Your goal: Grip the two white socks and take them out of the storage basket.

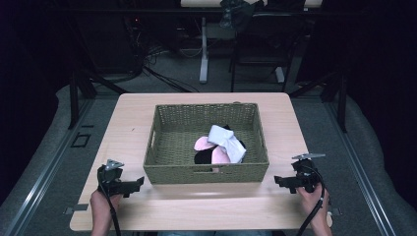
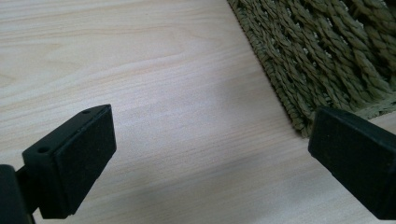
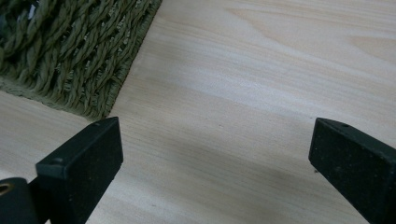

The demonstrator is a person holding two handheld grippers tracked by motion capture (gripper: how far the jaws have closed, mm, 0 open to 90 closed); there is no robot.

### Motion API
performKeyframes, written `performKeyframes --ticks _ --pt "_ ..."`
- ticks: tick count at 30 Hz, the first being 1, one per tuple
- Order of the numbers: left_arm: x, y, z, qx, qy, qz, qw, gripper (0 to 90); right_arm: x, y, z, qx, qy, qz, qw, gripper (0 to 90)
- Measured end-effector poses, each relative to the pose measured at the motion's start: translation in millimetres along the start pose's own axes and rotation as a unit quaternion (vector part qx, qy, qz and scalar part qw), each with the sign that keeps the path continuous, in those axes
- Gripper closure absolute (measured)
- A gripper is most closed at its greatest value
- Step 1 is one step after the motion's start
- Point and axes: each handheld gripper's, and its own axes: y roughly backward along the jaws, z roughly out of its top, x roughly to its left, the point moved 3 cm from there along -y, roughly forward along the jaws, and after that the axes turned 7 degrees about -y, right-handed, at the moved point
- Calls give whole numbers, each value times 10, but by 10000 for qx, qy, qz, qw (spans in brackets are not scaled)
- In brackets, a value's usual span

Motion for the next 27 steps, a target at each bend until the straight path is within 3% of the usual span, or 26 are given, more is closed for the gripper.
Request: performKeyframes --ticks 12,22,27 --pt "-41 -14 7 37 -77 -103 9999 11 -49 -14 -2 -20 -25 -2 10000 2" --pt "-82 -16 19 42 -141 -242 9996 10 -125 -8 -2 176 8 -24 9998 0" --pt "-57 -16 0 55 -88 -234 9997 10 -121 20 30 268 154 -221 9993 0"
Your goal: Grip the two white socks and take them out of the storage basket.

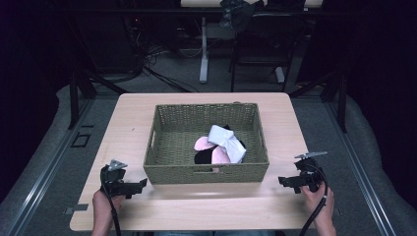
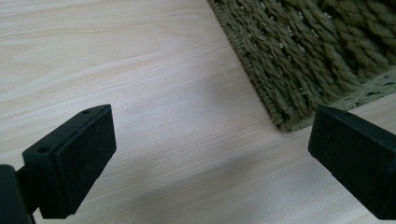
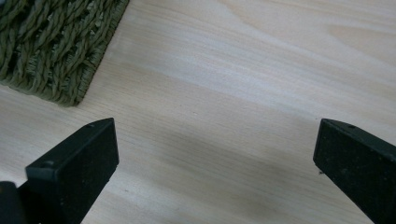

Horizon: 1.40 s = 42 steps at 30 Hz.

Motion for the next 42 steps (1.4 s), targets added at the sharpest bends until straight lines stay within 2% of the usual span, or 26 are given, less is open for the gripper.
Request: performKeyframes --ticks 1,10,13,16,18,20,24,27,29,30,32,34,36,38,39,41,42 --pt "8 10 -10 -34 26 3 10000 10 9 33 40 -4 62 -78 10000 0" --pt "-10 14 -2 -41 14 -6 10000 10 22 211 208 -207 118 -91 9997 0" --pt "-7 14 -8 -5 -12 4 10000 11 -1 310 289 -261 78 -17 9996 0" --pt "-7 10 -10 16 -18 6 10000 11 -1 413 390 -353 53 159 9992 0" --pt "-4 10 -11 -17 7 22 10000 11 39 518 508 -336 130 238 9991 0" --pt "-3 12 -11 -22 10 21 10000 11 57 551 552 -344 188 251 9989 0" --pt "-6 16 -12 -26 8 10 10000 11 216 668 756 -342 596 210 9974 0" --pt "-6 18 -14 -27 22 6 10000 11 291 709 835 -407 697 235 9965 0" --pt "-5 18 -14 -26 25 6 10000 11 409 770 954 -416 823 369 9951 0" --pt "-5 18 -14 -26 25 6 10000 11 409 770 954 -416 823 369 9951 0" --pt "-5 14 -12 -30 16 10 10000 11 545 816 1079 -417 960 490 9933 0" --pt "-5 15 -12 -19 18 6 10000 11 581 827 1111 -406 1000 512 9928 0" --pt "-4 17 -12 -24 23 -1 10000 11 755 858 1249 -419 1209 587 9900 0" --pt "-4 16 -13 -20 19 -1 10000 11 840 856 1325 -424 1310 617 9885 0" --pt "-4 16 -13 -20 19 -1 10000 11 840 856 1325 -424 1310 617 9885 0" --pt "-4 15 -14 -21 31 -10 10000 11 1016 823 1440 -393 1498 728 9852 0" --pt "-4 15 -14 -21 31 -10 10000 11 1016 823 1440 -393 1498 728 9852 0"
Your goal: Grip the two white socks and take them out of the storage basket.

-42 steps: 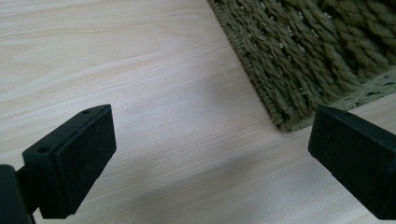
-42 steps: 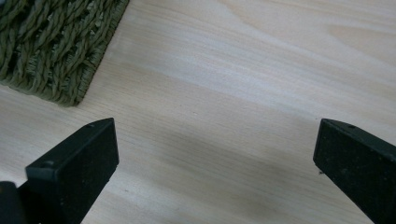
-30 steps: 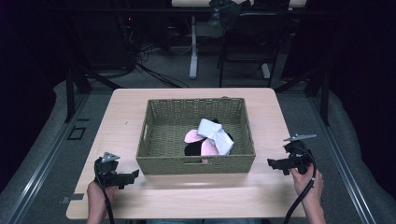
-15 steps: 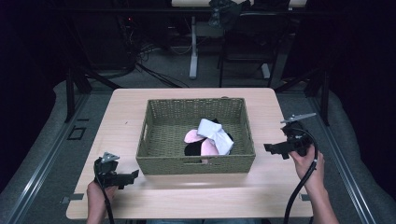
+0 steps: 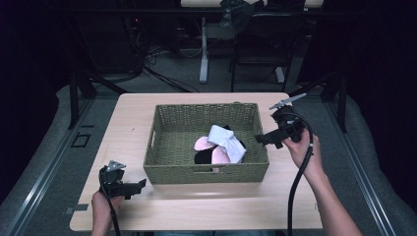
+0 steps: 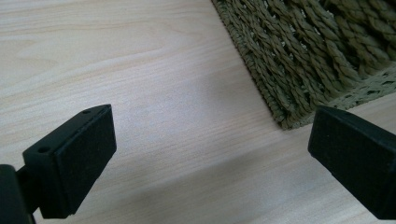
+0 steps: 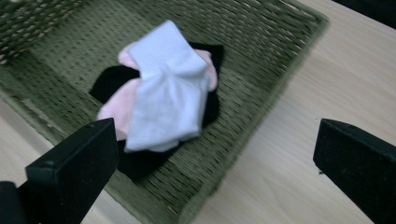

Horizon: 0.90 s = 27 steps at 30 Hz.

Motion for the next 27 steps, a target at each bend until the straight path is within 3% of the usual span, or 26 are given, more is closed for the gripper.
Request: performKeyframes --ticks 1,4,10,15,17,18,19,27 --pt "0 0 0 6 1 10 10000 11 89 -59 82 -16 159 156 9998 0" --pt "2 1 0 6 5 -2 10000 11 194 -167 179 67 323 300 9990 0" --pt "1 2 -1 -3 7 3 10000 11 299 -393 288 277 225 444 9984 0" --pt "0 1 0 -7 -6 -10 10000 11 350 -528 336 377 180 408 9983 0" --pt "0 1 0 -7 -7 -7 10000 11 371 -611 349 556 199 314 9978 10" --pt "0 0 0 -7 -4 -7 10000 11 385 -659 354 551 164 280 9980 35" --pt "-4 -3 2 -23 -21 1 10000 11 402 -734 358 668 165 269 9973 174" --pt "-1 -7 2 -12 -25 15 10000 11 511 -1028 351 901 356 266 9949 205"
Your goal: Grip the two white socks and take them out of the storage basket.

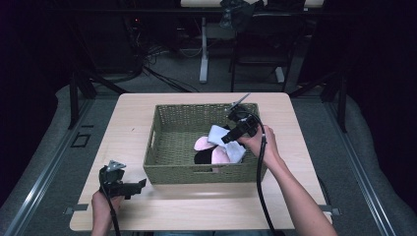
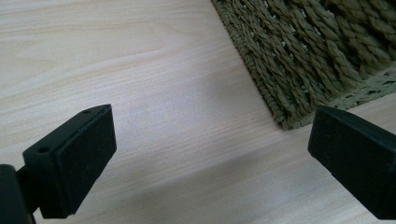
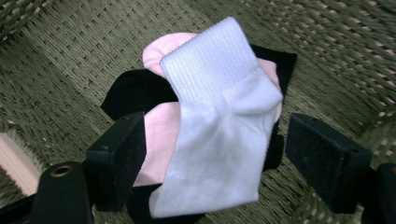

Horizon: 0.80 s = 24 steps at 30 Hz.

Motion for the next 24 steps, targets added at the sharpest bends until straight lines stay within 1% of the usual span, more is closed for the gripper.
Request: performKeyframes --ticks 1,2,3,4,5,6,7,9,10,11,12,14,15,16,17,18,19,21,22,23,24 --pt "0 0 0 0 0 0 10000 11 6 -29 6 88 36 -8 10000 211" --pt "-1 -1 0 0 0 -3 10000 11 6 -29 6 88 36 -8 10000 211" --pt "-2 0 1 0 -7 -2 10000 11 25 -113 19 124 -5 -11 9999 234" --pt "-2 0 1 0 -7 -2 10000 11 25 -113 19 124 -5 -11 9999 234" --pt "-2 0 1 -1 -5 -3 10000 11 29 -146 29 199 11 -40 9998 245" --pt "0 1 -1 0 -1 0 10000 11 50 -233 40 240 -43 -39 9997 265" --pt "2 3 -2 -1 4 1 10000 11 55 -269 44 284 -40 -53 9996 273" --pt "3 6 -3 13 11 -7 10000 11 64 -335 46 405 -38 -68 9992 321" --pt "3 6 -3 19 10 2 10000 11 76 -387 42 409 -63 -75 9991 386" --pt "3 6 -3 19 10 2 10000 11 76 -387 42 409 -63 -75 9991 386" --pt "1 4 -3 4 6 -3 10000 11 69 -440 36 681 -17 -276 9973 500" --pt "1 5 -3 -7 10 -5 10000 12 61 -489 20 805 37 -367 9961 627" --pt "1 5 -3 -7 10 -5 10000 12 58 -503 11 828 0 -371 9959 674" --pt "1 6 -3 -6 14 -3 10000 12 58 -512 5 811 -63 -332 9961 743" --pt "1 6 -3 -6 14 -3 10000 12 58 -512 5 811 -63 -332 9961 743" --pt "2 6 -3 -2 14 -1 10000 12 43 -491 10 878 5 -353 9955 790" --pt "2 7 -4 -3 16 -2 10000 12 38 -436 13 772 -14 -317 9965 859" --pt "2 9 -3 10 19 4 10000 13 32 -381 15 775 23 -365 9963 863" --pt "2 9 -3 10 19 4 10000 12 32 -381 15 775 23 -365 9963 863" --pt "1 6 -3 -7 23 0 10000 12 24 -301 19 726 39 -399 9966 864" --pt "1 7 -1 -19 18 2 10000 12 23 -257 25 687 43 -409 9968 864"
